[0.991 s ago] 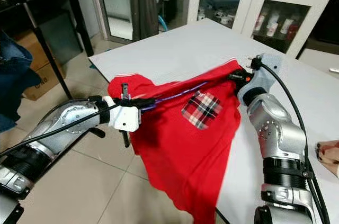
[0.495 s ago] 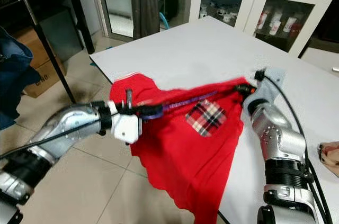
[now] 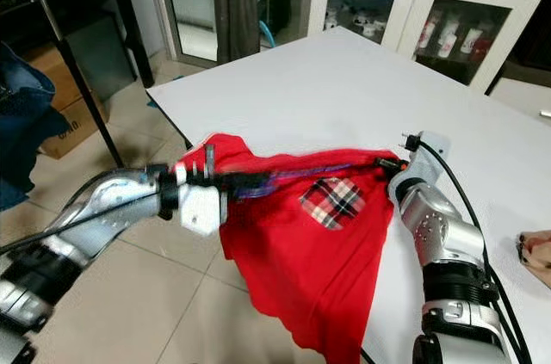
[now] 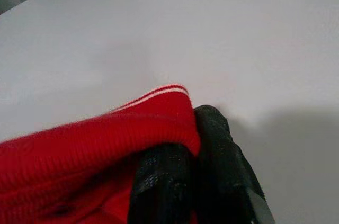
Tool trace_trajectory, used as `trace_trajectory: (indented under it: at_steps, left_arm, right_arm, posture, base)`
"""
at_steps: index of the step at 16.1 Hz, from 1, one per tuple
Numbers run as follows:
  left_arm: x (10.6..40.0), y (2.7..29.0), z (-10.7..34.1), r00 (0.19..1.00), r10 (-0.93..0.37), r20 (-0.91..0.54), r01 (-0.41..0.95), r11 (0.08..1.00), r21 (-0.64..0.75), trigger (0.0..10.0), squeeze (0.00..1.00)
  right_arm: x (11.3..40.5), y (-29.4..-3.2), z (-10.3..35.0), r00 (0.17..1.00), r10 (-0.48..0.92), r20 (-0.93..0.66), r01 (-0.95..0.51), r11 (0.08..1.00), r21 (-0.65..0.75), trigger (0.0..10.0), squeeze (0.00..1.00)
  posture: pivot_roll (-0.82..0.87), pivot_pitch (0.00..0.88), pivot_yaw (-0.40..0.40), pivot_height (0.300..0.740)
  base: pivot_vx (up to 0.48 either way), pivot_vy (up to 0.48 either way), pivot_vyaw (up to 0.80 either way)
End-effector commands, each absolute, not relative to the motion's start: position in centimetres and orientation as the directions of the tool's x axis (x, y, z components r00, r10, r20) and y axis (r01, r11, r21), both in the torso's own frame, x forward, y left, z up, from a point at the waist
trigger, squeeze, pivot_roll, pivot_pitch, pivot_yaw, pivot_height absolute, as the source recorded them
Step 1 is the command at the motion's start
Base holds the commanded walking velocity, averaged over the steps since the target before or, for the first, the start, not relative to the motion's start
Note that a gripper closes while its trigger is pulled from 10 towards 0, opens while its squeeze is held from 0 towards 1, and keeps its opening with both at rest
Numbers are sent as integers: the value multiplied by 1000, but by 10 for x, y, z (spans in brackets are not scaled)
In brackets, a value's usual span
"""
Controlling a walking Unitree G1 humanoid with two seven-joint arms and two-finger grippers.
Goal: Hang hanger
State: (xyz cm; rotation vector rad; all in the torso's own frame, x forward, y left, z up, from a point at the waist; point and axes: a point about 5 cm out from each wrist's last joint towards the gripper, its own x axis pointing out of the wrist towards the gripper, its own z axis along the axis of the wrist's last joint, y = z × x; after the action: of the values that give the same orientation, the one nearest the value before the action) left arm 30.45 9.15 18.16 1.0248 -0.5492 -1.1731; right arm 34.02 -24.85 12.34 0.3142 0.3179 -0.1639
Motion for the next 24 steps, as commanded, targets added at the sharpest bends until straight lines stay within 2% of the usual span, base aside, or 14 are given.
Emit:
trace_trajectory:
  at_steps: [1,2,4,8,10,11,12,15,18,19,21,22,23,24]
  left_arm:
    - [312,111,205,398,-917,-16,423,168,891,8980,0]
    - [318,110,220,425,-895,135,414,325,851,9176,0]
    - [322,109,226,443,-868,222,422,421,803,9216,0]
    - [324,98,223,441,-846,299,474,503,723,9373,0]
    - [323,91,217,417,-869,265,515,467,719,9490,0]
    - [322,90,206,409,-895,177,524,389,758,9608,0]
    - [321,90,202,407,-903,141,526,358,771,9608,0]
    - [315,96,176,390,-920,-40,566,205,799,9765,0]
    - [312,102,169,383,-914,-132,551,112,827,9725,0]
    - [312,102,170,385,-915,-123,546,119,829,9725,0]
    - [315,102,179,402,-913,-75,513,156,844,9569,0]
    - [314,103,178,399,-912,-94,517,139,845,9529,0]
    - [313,104,176,399,-909,-120,520,116,847,9490,0]
    - [314,112,159,425,-867,-260,561,27,827,9569,0]
  right_arm:
    - [325,-297,120,860,-369,-352,455,867,202,0,0]
    - [324,-295,119,857,-382,-346,468,858,211,0,0]
    - [327,-285,122,875,-357,-326,442,865,240,0,0]
    - [339,-241,145,964,-135,-228,206,922,328,0,0]
    - [343,-228,161,984,-79,-159,134,917,375,0,0]
    - [345,-229,174,989,-91,-116,131,904,407,0,0]
    - [345,-230,179,990,-97,-100,130,899,417,0,0]
    - [347,-248,222,991,-129,17,107,878,466,0,0]
    - [347,-275,245,975,-209,70,165,900,403,0,0]
    - [347,-278,245,973,-222,66,179,903,390,0,0]
    - [347,-293,237,956,-290,28,274,928,251,0,0]
    - [346,-297,233,947,-322,12,310,920,242,0,0]
    - [346,-299,232,940,-341,4,330,912,242,0,0]
    - [345,-306,231,920,-392,-8,383,892,241,0,0]
  posture:
    - [61,22,-20,740]
    - [58,22,-18,740]
    - [56,20,-15,740]
    - [50,19,-11,740]
    - [48,19,-11,740]
    - [48,19,-11,740]
    - [48,19,-11,740]
    - [53,20,-16,740]
    - [51,22,-22,740]
    - [51,22,-22,740]
    - [53,24,-28,740]
    - [54,25,-30,740]
    - [56,25,-30,740]
    - [56,25,-30,740]
  base:
    - [0,0,0]
    - [0,0,0]
    - [0,0,0]
    - [0,0,0]
    - [0,0,0]
    - [0,0,0]
    - [0,0,0]
    - [0,0,0]
    - [0,0,0]
    - [0,0,0]
    - [0,0,0]
    - [0,0,0]
    - [0,0,0]
    - [0,0,0]
